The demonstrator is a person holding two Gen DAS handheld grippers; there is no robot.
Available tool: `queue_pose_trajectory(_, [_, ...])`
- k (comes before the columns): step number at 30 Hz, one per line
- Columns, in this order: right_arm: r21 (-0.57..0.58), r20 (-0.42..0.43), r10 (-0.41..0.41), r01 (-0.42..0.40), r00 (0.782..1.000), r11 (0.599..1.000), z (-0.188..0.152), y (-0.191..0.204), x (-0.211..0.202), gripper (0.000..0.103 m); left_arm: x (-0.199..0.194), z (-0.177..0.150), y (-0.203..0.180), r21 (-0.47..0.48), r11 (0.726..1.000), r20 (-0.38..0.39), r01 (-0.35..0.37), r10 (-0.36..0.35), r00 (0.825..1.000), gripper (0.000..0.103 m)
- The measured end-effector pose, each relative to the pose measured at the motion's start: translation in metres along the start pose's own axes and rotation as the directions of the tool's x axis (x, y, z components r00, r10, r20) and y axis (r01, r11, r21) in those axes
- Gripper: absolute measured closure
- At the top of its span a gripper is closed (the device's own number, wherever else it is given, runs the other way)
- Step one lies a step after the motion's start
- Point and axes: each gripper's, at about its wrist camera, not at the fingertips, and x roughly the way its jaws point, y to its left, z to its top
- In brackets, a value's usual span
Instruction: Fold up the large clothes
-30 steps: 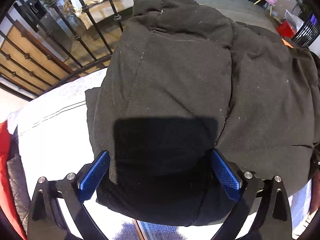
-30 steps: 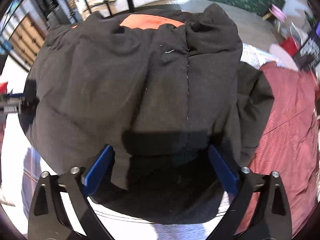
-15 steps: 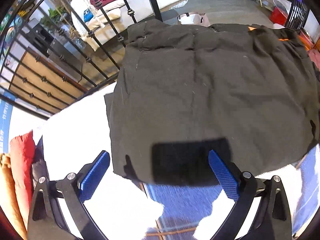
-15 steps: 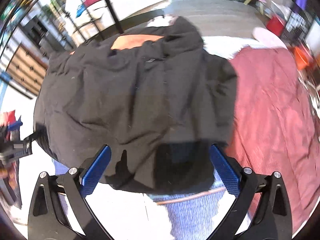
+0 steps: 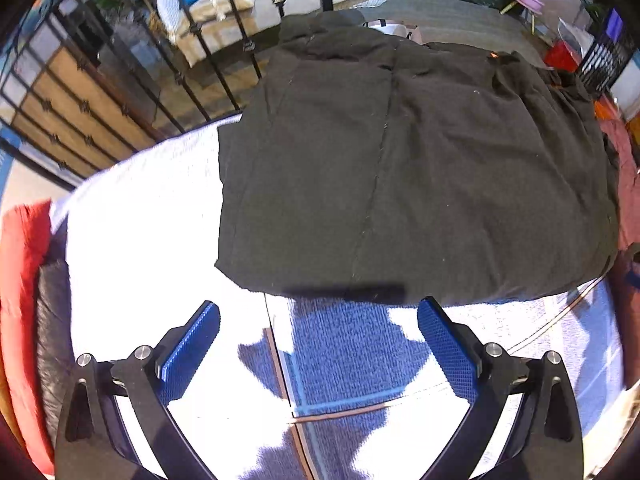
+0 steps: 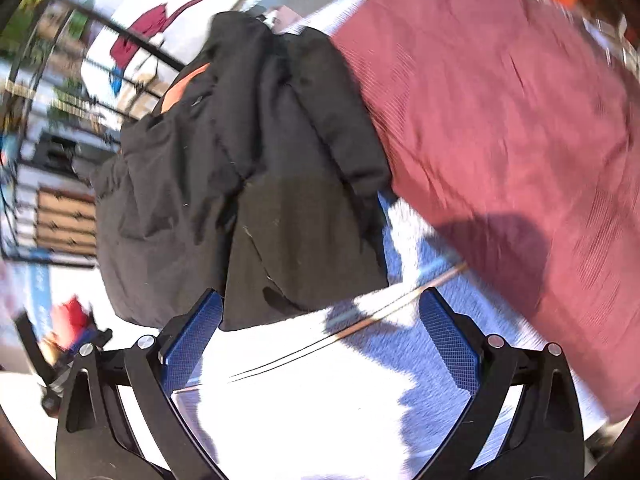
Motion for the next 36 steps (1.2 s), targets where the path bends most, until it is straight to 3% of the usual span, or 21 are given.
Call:
queue_pose_trajectory(8, [0.122,0.033,0.11,-0.113,0.993,0.986,0.011,-0.038,-0.021,0.006,-0.006,0.027,0.049,-0.121,0.992,0.045,0.046,-0.041,0.998,0.006])
queue_pose_trajectory(10, [0.17,0.002,0.18,-0.178,0.984,0.969,0.016,-0.043,-0.013,0.006,-0.001,0.035,0.059,-0.157,0.982,0.032,0.105,-0.101,0.994,0.006])
queue_pose_trajectory(12, [0.217,-0.029,0.222,-0.211,0.975,0.953,0.017,-0.044,0.001,0.006,0.01,0.041,0.072,-0.223,0.955,0.018,0.196,-0.197,0.98,0.006])
queue_pose_trajectory(14, [0.231,-0.044,0.211,-0.196,0.976,0.953,0.017,-0.048,0.011,0.006,0.021,0.041,0.083,-0.282,0.924,0.019,0.259,-0.264,0.964,0.006])
queue_pose_trajectory(23, [0.276,-0.047,0.215,-0.195,0.975,0.941,0.02,-0.061,0.038,0.006,0.068,0.034,0.128,-0.465,0.809,0.014,0.361,-0.401,0.916,0.007])
queue_pose_trajectory(25, [0.269,-0.05,0.226,-0.205,0.973,0.941,0.026,-0.06,0.044,0.006,0.075,0.038,0.13,-0.454,0.808,0.008,0.374,-0.416,0.909,0.007])
queue_pose_trajectory(29, [0.25,-0.061,0.245,-0.222,0.968,0.942,0.04,-0.051,0.061,0.006,0.095,0.054,0.123,-0.398,0.841,-0.037,0.366,-0.414,0.91,0.006])
queue_pose_trajectory(36, [0.23,-0.046,0.271,-0.254,0.961,0.939,0.066,-0.05,0.08,0.006,0.123,0.082,0.123,-0.368,0.839,-0.045,0.402,-0.447,0.893,0.005])
